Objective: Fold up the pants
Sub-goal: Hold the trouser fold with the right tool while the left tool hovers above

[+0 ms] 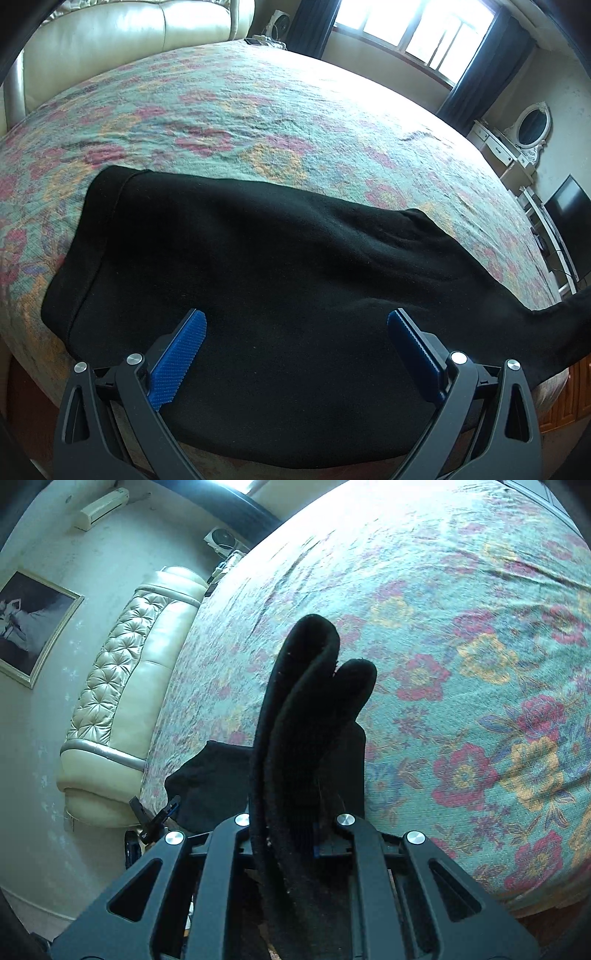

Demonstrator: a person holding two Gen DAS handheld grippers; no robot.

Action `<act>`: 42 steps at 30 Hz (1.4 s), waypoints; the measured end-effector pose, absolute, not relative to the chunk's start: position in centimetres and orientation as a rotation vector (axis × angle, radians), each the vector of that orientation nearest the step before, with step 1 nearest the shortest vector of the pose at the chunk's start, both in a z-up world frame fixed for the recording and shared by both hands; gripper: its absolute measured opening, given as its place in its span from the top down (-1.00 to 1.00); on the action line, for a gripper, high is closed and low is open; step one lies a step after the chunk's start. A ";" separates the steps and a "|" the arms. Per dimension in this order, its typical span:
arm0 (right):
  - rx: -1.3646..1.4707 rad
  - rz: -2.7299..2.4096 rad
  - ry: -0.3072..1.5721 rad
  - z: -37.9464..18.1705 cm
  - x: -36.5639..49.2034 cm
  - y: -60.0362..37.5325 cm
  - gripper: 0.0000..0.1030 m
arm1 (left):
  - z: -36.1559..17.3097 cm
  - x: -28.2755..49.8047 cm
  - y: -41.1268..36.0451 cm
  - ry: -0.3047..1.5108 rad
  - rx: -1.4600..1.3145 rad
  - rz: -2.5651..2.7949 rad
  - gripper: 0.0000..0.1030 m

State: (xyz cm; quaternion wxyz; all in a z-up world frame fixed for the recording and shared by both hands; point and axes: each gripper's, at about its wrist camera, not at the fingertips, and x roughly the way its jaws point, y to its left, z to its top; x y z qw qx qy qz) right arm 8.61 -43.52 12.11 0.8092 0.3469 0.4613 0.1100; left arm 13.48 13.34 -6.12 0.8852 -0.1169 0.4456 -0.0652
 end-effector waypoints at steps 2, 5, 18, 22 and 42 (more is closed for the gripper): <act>0.717 0.240 0.984 13.1 9.2 -41.8 0.77 | -5.1 12.9 13.6 0.880 -0.208 -0.109 -0.90; 0.699 0.255 0.970 14.3 10.0 -39.1 0.77 | -3.9 12.3 13.9 0.848 -0.177 -0.095 -0.90; 0.617 0.300 0.999 14.8 14.2 -28.3 0.77 | -3.5 10.3 15.0 0.831 -0.141 -0.096 -0.90; 0.553 0.281 1.045 13.7 16.1 -24.7 0.77 | -3.7 9.9 15.0 0.836 -0.135 -0.120 -0.90; 0.238 0.165 1.309 2.3 22.5 -10.2 0.77 | -4.2 9.1 16.8 0.836 -0.209 -0.152 -0.90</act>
